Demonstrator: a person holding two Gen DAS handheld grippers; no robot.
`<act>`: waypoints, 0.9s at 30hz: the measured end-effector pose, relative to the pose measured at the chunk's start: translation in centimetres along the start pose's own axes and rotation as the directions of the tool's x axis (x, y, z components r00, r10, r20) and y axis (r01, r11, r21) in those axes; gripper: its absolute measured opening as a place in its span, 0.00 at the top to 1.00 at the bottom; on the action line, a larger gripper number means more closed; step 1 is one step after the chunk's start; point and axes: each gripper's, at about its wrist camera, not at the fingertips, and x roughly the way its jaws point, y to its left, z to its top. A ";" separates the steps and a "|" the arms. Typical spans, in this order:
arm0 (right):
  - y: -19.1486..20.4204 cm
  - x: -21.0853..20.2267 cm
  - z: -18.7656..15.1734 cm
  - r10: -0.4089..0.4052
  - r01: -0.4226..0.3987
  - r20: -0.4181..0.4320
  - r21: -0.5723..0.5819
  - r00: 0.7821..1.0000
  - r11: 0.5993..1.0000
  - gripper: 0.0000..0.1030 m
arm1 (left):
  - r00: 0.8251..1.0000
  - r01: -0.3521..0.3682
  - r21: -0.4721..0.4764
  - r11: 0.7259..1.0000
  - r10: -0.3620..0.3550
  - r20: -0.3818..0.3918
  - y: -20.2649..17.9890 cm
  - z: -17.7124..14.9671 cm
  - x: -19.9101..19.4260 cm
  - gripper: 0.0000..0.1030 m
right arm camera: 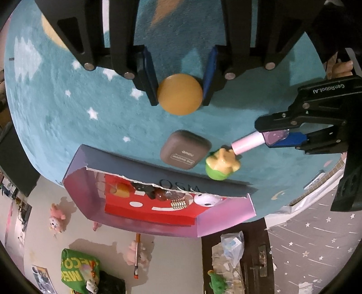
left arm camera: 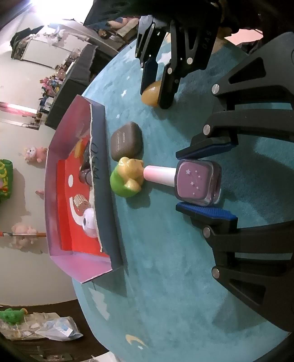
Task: Organize rigid objects
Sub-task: 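Carry the polish and puff into the pink box and open both tools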
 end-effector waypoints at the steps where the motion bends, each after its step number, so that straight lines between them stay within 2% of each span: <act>1: 0.0 -0.1 0.0 0.004 -0.004 0.004 0.001 1.000 1.000 0.61 | 1.000 0.001 0.000 1.000 -0.001 0.005 -0.1 0.0 -0.1 0.65; 10: 0.0 -0.3 0.2 0.011 -0.011 0.017 0.006 1.000 1.000 0.61 | 0.998 0.018 0.007 1.000 -0.018 0.054 -0.6 0.9 -1.7 0.65; 15: -0.3 -1.1 1.5 0.008 -0.008 0.055 0.003 0.998 1.000 0.61 | 0.995 0.048 0.006 0.999 -0.048 0.083 -0.9 3.2 -2.4 0.65; 22: -3.0 -1.6 7.5 0.013 -0.014 0.109 0.009 0.994 1.000 0.61 | 0.991 0.091 0.026 0.996 -0.093 0.092 -0.9 10.9 -0.2 0.65; 27: -5.9 -0.1 13.0 -0.001 -0.003 0.095 0.033 0.995 0.999 0.61 | 0.994 0.092 0.039 0.995 -0.094 0.055 -0.2 16.2 3.3 0.65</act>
